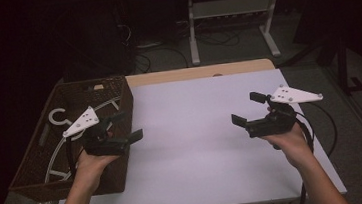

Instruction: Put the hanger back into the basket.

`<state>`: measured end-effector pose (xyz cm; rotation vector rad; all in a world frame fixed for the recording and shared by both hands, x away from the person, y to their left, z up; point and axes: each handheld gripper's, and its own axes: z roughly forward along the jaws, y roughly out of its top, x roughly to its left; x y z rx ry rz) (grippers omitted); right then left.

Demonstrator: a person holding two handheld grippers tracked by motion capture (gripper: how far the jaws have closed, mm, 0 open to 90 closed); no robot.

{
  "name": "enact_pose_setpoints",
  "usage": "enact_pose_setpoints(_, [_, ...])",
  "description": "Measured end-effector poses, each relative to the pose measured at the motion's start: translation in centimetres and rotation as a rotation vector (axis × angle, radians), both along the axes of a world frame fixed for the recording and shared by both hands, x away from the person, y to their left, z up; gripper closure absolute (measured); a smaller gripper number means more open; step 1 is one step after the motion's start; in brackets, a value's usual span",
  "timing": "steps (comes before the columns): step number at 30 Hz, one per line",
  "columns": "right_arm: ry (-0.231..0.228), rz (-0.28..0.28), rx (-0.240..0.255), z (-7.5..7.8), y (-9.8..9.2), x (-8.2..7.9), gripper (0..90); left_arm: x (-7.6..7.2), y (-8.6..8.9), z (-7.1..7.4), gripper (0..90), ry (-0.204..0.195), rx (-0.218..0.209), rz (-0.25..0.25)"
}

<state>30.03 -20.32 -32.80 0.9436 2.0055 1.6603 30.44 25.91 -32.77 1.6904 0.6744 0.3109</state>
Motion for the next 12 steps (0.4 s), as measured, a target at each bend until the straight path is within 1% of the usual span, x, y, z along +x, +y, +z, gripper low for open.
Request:
enact_pose_setpoints(3, [-0.002,-0.001,0.002,0.02,-0.08,0.03,0.0,0.0,0.0,0.0,3.0,0.0,-0.003,-0.001])
enact_pose_setpoints(4, [-0.01,0.001,0.0,0.02,-0.12,0.07,0.0,-0.01,0.0,0.0,3.0,0.001,-0.005,0.0])
enact_pose_setpoints(12, [-0.012,0.004,0.002,0.08,-0.12,0.01,0.0,0.01,0.04,0.0,3.0,0.002,-0.001,-0.003])
